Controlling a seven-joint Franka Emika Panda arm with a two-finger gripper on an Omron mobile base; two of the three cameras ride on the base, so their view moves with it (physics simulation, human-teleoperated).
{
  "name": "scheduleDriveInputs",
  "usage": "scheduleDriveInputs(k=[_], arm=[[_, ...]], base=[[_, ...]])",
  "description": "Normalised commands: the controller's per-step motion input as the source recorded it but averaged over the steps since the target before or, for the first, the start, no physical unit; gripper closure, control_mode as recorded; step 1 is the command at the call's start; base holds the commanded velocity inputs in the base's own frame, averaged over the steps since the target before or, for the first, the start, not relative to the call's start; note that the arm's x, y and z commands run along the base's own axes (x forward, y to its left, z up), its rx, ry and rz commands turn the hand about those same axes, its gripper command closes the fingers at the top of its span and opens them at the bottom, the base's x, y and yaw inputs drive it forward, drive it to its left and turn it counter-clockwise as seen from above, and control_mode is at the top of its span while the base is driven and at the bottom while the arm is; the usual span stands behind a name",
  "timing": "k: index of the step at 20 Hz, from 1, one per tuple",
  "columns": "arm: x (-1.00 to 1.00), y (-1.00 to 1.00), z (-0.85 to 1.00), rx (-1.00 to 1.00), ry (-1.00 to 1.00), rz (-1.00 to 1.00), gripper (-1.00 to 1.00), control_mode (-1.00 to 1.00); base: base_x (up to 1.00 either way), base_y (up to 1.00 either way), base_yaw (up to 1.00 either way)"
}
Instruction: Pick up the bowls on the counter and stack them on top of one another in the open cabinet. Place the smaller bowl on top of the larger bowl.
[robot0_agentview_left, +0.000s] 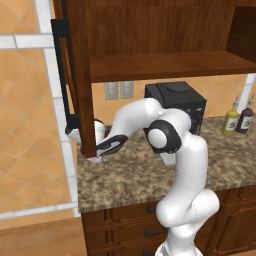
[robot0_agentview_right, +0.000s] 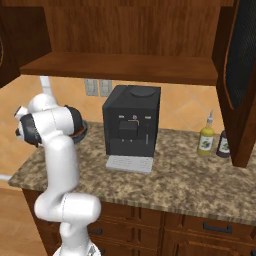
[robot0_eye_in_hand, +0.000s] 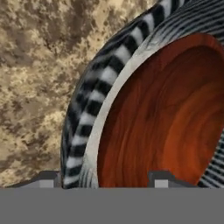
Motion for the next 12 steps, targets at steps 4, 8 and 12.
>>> scheduleDriveInputs(k=[4, 8, 12], arm=[[0.0, 0.0, -0.02, -0.01, 0.01, 0.0, 1.0, -1.0], [-0.46, -0.49, 0.03, 0.0, -0.01, 0.0, 1.0, -1.0], [-0.9, -0.84, 0.16, 0.0, -0.15, 0.0, 1.0, -1.0]], base=[[0.0, 0.0, 0.0], [0.0, 0.0, 0.0], [0.0, 0.0, 0.0]])
